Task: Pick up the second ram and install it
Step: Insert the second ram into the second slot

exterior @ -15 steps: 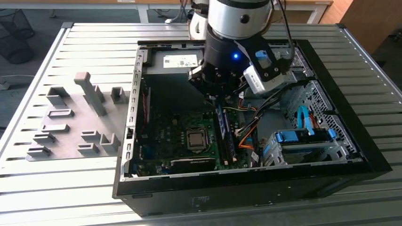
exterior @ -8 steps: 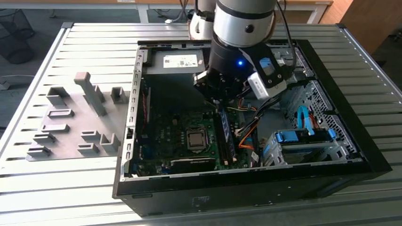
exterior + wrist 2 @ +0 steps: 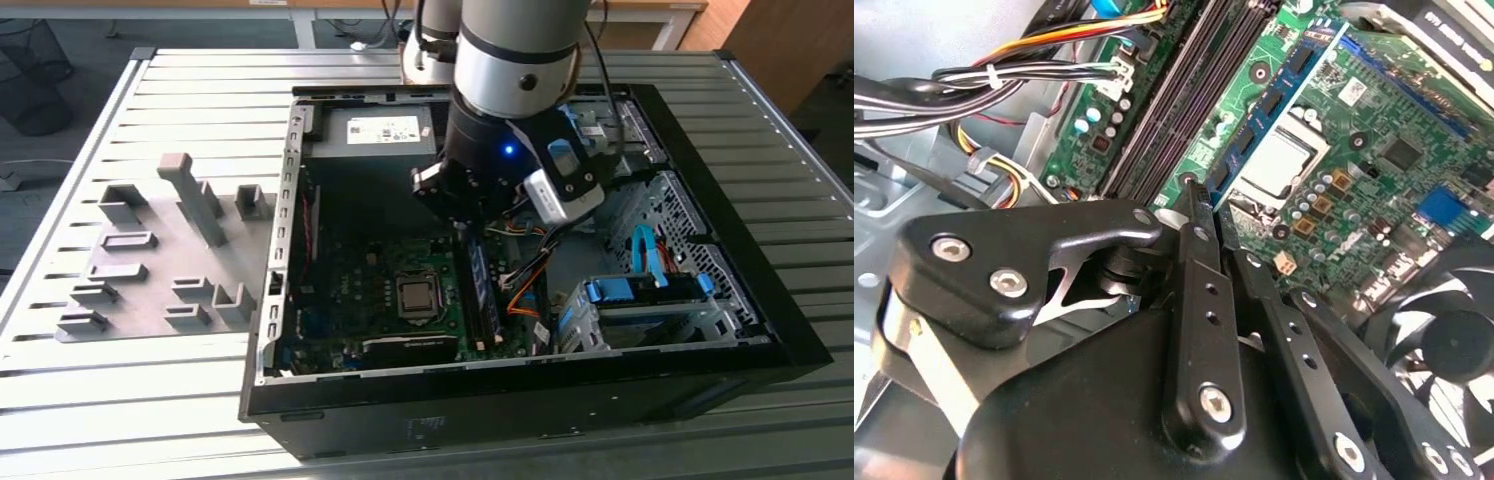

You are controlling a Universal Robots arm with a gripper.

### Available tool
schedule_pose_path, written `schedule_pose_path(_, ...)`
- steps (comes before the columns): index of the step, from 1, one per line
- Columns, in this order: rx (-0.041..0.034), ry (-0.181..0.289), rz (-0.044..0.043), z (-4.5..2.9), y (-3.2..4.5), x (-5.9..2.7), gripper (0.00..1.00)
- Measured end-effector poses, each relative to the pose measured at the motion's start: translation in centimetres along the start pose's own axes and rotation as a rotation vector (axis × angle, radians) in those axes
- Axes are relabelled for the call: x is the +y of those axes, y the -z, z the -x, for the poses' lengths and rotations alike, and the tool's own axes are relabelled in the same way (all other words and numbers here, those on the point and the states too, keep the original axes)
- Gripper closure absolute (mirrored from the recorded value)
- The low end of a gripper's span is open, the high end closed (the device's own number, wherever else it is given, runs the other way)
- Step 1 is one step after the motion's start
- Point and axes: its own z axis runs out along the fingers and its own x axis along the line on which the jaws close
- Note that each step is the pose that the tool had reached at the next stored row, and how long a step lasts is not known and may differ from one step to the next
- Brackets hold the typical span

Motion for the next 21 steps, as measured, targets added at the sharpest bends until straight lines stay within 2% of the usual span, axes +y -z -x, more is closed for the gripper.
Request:
schedule_pose_path(10, 0.0000, -0.010, 0.0002, 0.04, -1.78, 0.00, 0.86)
schedule_pose_path(18, 0.0001, -0.010, 0.0002, 0.04, -1.84, 0.00, 0.86)
schedule_pose_path(21, -0.0001, -0.010, 0.0004, 0.26, -1.98, 0.01, 0.86)
